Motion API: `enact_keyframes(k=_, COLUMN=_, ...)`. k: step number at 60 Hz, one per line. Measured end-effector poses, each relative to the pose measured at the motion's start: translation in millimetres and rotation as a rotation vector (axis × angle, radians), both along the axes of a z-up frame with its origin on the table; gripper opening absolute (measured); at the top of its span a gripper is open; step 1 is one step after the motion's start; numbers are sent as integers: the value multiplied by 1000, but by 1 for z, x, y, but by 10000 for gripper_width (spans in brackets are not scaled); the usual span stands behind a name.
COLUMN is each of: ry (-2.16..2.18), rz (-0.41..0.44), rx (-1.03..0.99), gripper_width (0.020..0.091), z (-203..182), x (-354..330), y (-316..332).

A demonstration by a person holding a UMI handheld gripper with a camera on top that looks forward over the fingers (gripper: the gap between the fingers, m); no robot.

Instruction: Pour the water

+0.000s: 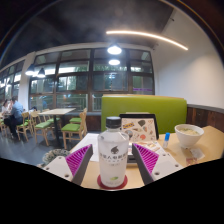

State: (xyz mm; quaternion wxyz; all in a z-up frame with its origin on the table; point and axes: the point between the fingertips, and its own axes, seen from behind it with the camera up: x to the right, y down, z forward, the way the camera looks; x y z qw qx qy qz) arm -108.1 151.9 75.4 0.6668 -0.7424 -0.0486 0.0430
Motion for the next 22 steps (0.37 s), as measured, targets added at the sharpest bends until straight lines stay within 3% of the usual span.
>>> enact_keyframes(k=13, ry=2, rz=18, rx=-1, gripper_width=843, z=31, x=2, y=-93)
enact_keyframes(k=22, ry=13, rz=82, rx=-20, gripper_width=841, z=43, x=-10, y=-184)
